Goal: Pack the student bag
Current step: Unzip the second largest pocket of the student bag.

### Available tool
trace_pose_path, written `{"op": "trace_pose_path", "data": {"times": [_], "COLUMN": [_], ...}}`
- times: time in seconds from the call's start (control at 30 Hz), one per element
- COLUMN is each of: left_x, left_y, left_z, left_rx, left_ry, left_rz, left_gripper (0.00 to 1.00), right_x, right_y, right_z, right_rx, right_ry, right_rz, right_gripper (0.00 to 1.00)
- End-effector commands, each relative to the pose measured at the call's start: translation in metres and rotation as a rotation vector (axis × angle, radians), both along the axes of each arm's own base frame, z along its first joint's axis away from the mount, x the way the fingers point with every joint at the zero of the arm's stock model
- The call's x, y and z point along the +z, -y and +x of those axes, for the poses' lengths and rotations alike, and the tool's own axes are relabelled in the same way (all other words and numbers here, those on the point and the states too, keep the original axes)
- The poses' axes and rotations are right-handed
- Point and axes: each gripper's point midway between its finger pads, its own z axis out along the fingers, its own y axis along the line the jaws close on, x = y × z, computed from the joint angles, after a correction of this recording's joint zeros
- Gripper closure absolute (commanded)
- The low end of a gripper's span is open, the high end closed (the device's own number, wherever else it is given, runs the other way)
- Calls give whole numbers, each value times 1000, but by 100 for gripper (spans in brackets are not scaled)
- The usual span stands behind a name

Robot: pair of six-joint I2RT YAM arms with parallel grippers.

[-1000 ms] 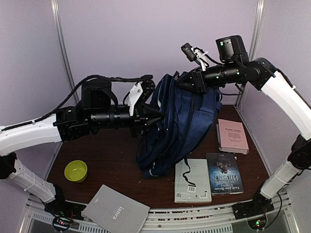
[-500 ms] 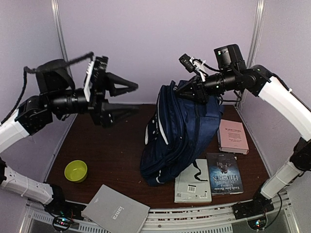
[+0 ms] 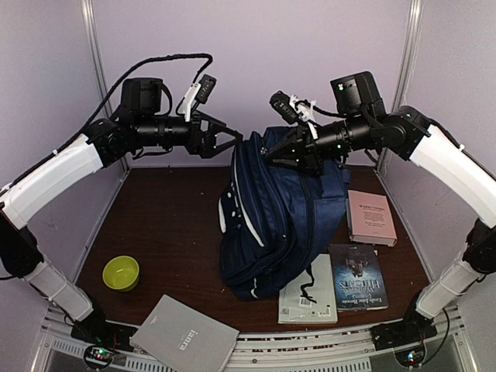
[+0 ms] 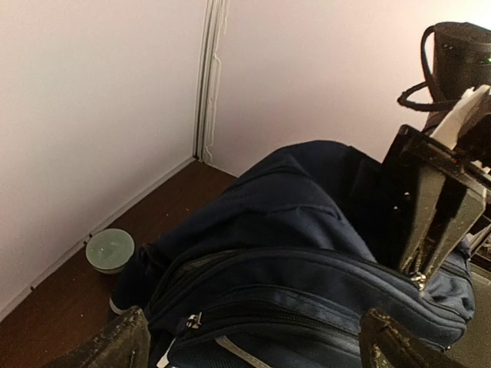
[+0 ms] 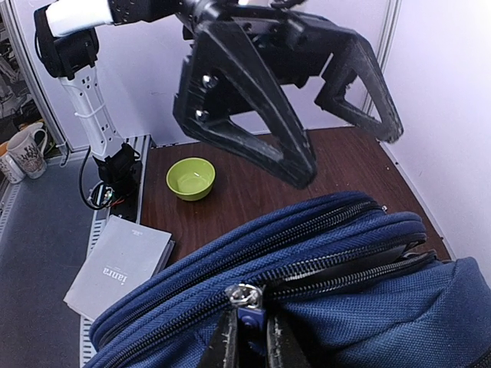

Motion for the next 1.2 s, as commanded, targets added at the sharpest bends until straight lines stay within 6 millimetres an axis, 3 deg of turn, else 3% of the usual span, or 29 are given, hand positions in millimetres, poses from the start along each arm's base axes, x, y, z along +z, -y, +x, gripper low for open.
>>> {"op": "trace_pose_path", "data": {"times": [0.0,0.1,0.2,0.33,0.37,0.43,0.47,0.5,0.53,0.7,0.9,1.17], "left_x": [14,19,32,17,10,-3,-8,-11,-12,-16,-8,-38], "left_y": [9,13,5,-21,-26,-34,-37,-38,-38,-30,-25,-25], "left_z": [-8,-18,-47,-78,-82,-88,-92,-92,-91,-88,-88,-75], "left_rx": [-88,-163,-287,-354,-352,-353,-357,-344,-325,-281,-244,-274], "left_ry": [2,86,301,702,788,920,967,1006,1040,1182,1269,1269], "left_rz": [-49,-48,-11,153,197,283,324,365,399,562,625,824], "left_gripper": [2,2,11,22,27,46,64,75,76,50,49,45], "right_x": [-10,-14,-20,-29,-31,-34,-35,-37,-37,-41,-44,-48], "right_y": [-12,-16,-17,-24,-26,-30,-33,-35,-37,-50,-57,-55], "right_z": [-15,-21,-27,-42,-47,-55,-57,-59,-62,-70,-77,-83], "right_rx": [71,98,120,146,157,178,185,192,201,235,254,259], "right_ry": [-20,-18,-19,0,8,13,13,11,9,12,14,29], "right_rz": [-14,-33,-61,-103,-115,-127,-129,-130,-132,-149,-163,-195], "right_gripper": [100,100,100,100,100,100,100,100,100,100,100,100]}}
